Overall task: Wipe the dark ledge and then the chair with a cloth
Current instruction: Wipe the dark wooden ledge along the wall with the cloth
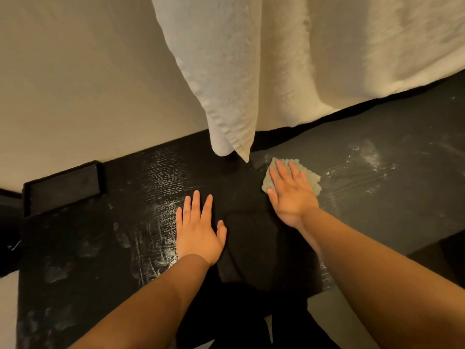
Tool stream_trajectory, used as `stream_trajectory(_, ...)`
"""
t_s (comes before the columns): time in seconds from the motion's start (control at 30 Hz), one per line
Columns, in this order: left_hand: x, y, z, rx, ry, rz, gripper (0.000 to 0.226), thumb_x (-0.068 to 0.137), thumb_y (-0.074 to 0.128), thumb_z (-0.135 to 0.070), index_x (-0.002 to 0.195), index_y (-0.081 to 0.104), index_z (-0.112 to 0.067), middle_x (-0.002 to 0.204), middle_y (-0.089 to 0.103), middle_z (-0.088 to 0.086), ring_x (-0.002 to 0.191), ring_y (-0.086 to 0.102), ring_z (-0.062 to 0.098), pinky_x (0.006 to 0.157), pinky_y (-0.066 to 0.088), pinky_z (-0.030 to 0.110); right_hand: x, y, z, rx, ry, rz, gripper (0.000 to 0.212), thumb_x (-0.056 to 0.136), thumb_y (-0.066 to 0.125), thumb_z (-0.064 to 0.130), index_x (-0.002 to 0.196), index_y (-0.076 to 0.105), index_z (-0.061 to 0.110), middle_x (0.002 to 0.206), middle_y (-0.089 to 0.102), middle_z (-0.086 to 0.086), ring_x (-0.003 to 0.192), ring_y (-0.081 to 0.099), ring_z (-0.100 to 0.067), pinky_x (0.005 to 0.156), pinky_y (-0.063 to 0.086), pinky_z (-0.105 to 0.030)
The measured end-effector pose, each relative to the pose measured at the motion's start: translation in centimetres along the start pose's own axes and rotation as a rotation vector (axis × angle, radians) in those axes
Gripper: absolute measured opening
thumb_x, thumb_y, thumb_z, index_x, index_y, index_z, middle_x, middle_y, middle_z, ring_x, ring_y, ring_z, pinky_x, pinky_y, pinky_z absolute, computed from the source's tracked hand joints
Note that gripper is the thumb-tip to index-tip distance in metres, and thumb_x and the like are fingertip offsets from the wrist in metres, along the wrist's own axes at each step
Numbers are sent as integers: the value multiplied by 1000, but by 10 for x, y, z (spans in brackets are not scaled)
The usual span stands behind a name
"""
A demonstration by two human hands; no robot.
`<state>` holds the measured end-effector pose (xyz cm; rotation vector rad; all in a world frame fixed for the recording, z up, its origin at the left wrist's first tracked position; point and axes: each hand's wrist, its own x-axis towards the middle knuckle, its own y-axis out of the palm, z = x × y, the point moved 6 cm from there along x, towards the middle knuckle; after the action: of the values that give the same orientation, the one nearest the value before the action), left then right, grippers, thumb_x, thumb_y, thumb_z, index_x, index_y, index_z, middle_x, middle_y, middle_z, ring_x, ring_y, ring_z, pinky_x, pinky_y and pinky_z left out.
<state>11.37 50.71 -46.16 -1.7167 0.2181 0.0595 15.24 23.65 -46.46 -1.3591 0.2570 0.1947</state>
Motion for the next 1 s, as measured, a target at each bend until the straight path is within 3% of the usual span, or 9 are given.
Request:
stream_trajectory(0.07, -1, 0, 0, 3, 3, 1, 75, 97, 34, -56, 166, 24, -27, 176, 9, 8, 162, 4, 30, 131, 8, 52, -16, 1, 18, -11, -16, -46, 68, 104, 21, 52, 165, 10, 24, 173, -1, 0, 158, -8, -31, 128, 2, -51)
stream_trajectory(0.13, 0, 0, 0, 3, -3, 1, 76, 97, 34, -56, 166, 24, -28, 176, 8, 7, 162, 3, 30, 131, 8, 52, -44, 10, 41, -71, -194, -38, 67, 104, 25, 51, 164, 17, 23, 172, 6, -2, 158, -2, -33, 127, 11, -53)
stream_trajectory(0.27, 1, 0, 0, -1, -5, 5, 76, 97, 32, -57, 167, 23, -29, 176, 6, 6, 163, 1, 29, 131, 6, 52, -57, 18, 38, -104, -488, 79, 66, 106, 26, 54, 165, 13, 28, 173, 1, 6, 159, -7, -24, 128, 1, -45)
stream_trajectory(0.33, 1, 0, 0, -9, -9, 13, 75, 97, 32, -57, 167, 22, -29, 176, 6, 6, 163, 0, 29, 131, 6, 51, -32, 14, 19, -145, -449, 55, 66, 105, 23, 56, 165, 10, 30, 173, 2, 5, 159, -6, -24, 129, 5, -46)
stream_trajectory(0.47, 1, -1, 0, -19, -9, 6, 75, 98, 32, -57, 167, 23, -30, 177, 6, 5, 163, 0, 28, 131, 7, 51, 7, -4, 1, -50, -89, 8, 69, 104, 16, 56, 165, 5, 28, 173, -2, 3, 158, -9, -27, 128, 2, -49)
stream_trajectory(0.53, 1, -1, 0, -9, -16, 12, 75, 97, 32, -57, 167, 21, -30, 177, 6, 5, 163, 0, 27, 131, 6, 51, 3, -5, 20, -48, -100, -32, 69, 103, 20, 55, 165, 9, 25, 173, 1, 1, 158, -7, -30, 128, -2, -49)
stream_trajectory(0.77, 1, 0, 0, -1, -8, 8, 76, 97, 31, -56, 167, 21, -29, 177, 6, 5, 163, 0, 27, 131, 6, 51, -35, 18, 76, -177, -726, 134, 67, 104, 23, 53, 164, 9, 26, 172, -5, 5, 157, -14, -25, 127, -6, -45)
stream_trajectory(0.9, 1, -2, -2, 1, -23, 18, 75, 97, 28, -56, 167, 18, -31, 177, 5, 2, 163, -2, 26, 132, 4, 49, 20, -3, 33, -105, -463, 68, 68, 105, 21, 54, 165, 8, 25, 173, 0, 2, 158, -8, -26, 128, 7, -50)
stream_trajectory(1.0, 0, -3, -4, 3, -41, 27, 74, 98, 30, -55, 167, 19, -30, 176, 7, 4, 163, 0, 27, 132, 5, 50, 41, -15, 9, -65, -246, 63, 68, 106, 22, 52, 165, 2, 23, 172, -6, 0, 158, -11, -29, 128, 1, -49)
